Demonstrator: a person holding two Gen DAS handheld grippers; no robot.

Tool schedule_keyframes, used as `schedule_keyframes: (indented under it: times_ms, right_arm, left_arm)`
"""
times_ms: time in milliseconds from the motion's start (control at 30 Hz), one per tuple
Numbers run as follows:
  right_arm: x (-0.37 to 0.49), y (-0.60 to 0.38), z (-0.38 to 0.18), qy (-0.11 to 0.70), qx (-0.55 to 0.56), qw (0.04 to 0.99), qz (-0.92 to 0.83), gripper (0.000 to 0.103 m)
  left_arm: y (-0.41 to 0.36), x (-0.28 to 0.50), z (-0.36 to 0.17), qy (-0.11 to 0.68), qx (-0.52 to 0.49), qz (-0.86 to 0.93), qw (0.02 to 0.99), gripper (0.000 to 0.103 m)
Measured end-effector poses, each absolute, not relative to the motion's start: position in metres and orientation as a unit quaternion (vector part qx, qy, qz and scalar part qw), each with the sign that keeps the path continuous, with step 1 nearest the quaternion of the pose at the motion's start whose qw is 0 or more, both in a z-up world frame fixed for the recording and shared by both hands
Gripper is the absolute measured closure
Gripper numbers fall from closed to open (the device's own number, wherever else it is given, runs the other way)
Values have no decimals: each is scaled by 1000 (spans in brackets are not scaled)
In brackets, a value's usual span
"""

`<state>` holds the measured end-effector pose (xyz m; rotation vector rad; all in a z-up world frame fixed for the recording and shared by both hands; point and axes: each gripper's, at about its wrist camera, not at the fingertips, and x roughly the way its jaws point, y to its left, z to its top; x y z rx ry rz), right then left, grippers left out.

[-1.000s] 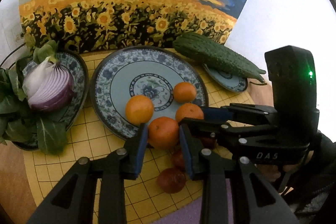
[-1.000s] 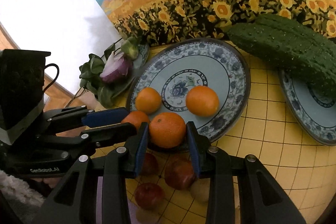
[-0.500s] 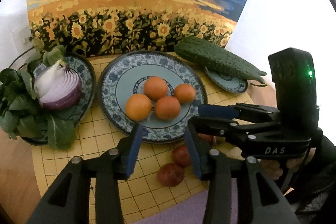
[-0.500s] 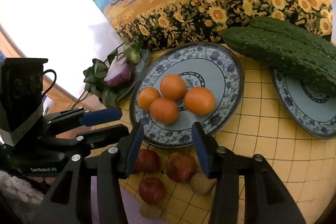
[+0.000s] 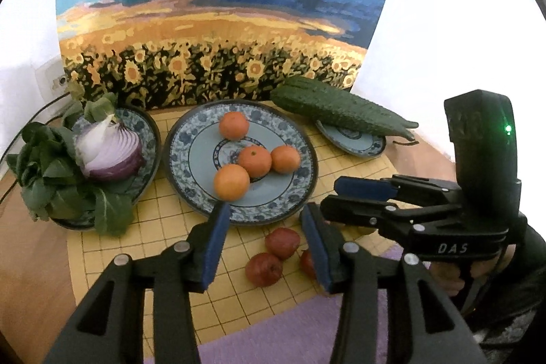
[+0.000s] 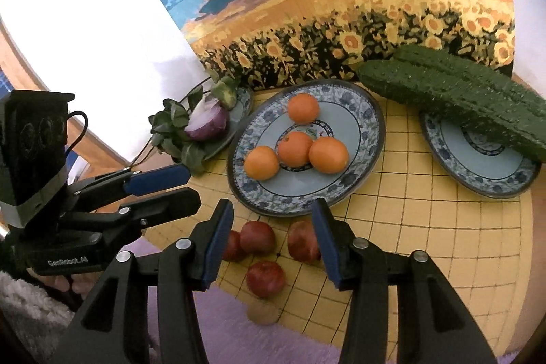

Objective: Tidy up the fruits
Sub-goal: 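Open both tools and pull them back from the plate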

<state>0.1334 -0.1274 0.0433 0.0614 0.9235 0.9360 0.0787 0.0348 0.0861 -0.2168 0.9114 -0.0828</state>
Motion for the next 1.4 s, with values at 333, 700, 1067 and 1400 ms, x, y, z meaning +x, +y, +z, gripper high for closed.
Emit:
schedule_keyframes:
  times_ms: [333,700,1067,1400]
  right_arm:
    - [106,-133,68,399,13,805,439,54]
    - [72,-148,93,361,10,822,441,54]
    - [41,-164,102,341,6,834,434,54]
    - [14,-157,88,366,-11,827,427,54]
  left_arm:
    - [30,56,107,415,-93,-36,905,51]
    - [18,26,130,385,-71,-27,920,51]
    - [6,6,135,384,-53,-21,922,51]
    - [3,-13,119,419,-57,-33,906,51]
